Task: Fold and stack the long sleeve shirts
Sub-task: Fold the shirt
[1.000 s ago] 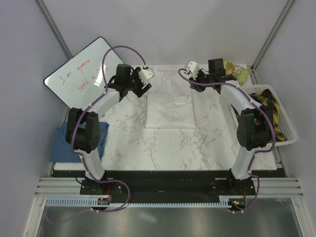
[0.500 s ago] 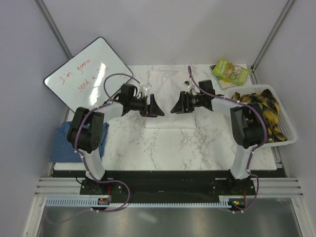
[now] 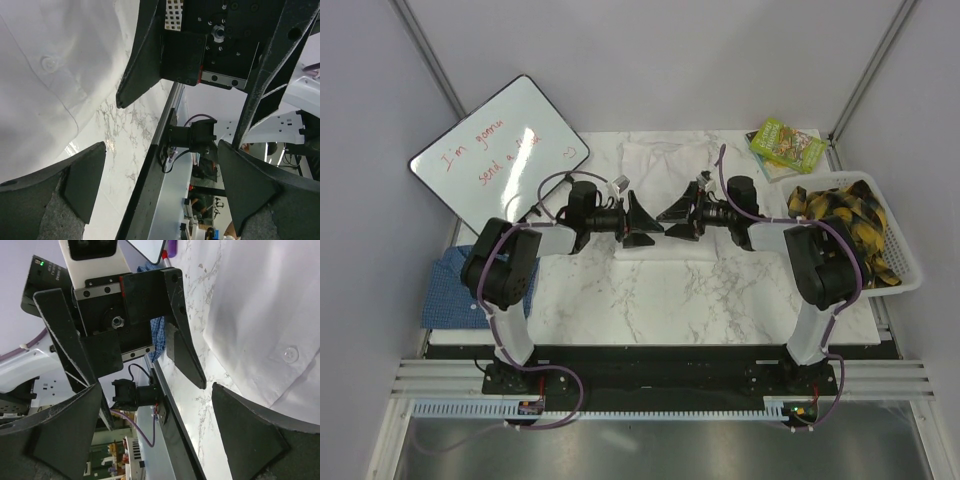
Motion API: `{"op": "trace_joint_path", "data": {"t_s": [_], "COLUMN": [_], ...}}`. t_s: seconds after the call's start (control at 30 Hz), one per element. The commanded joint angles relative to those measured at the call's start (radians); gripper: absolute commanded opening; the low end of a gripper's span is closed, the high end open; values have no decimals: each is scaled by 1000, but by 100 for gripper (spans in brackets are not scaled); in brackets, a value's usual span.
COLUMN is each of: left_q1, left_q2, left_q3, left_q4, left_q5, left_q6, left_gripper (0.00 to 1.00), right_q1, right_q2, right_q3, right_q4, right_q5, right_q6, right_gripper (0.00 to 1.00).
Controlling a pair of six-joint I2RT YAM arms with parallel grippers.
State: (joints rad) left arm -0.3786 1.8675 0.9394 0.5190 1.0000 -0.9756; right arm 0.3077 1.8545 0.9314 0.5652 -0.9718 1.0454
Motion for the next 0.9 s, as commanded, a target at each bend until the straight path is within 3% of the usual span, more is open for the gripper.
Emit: {"op": "trace_joint_path", "data": {"t_s": [0.0,0.23,0.33,0.5,0.7,0.87], "left_q1": [3,52,85,118,141,119], "left_q2": [62,156,180,124,-23,-87], "left_q3": [-37,-25,-42,-128,-172,-117], "left_q4": [157,63,13,-50,-71,-74], "left_q5": [-9,-60,-72,-95,-19,18], "left_q6": [-72,32,69,141,205,203], "left_gripper": [99,99,99,99,99,99], "right_q1": [-8,-65,-94,-148,-139,-131], "right_q2": [25,133,156,172,28,-60], "right_q3": [-40,-48,-22,-12,46,53], "right_q4": [99,-20,-170,-367,-609,-616], "right_q5": [-27,-21,8,53,15,-60], "right_q6": [50,-83,-220,-372,-619,-527], "right_gripper": [98,98,98,98,98,98]}}
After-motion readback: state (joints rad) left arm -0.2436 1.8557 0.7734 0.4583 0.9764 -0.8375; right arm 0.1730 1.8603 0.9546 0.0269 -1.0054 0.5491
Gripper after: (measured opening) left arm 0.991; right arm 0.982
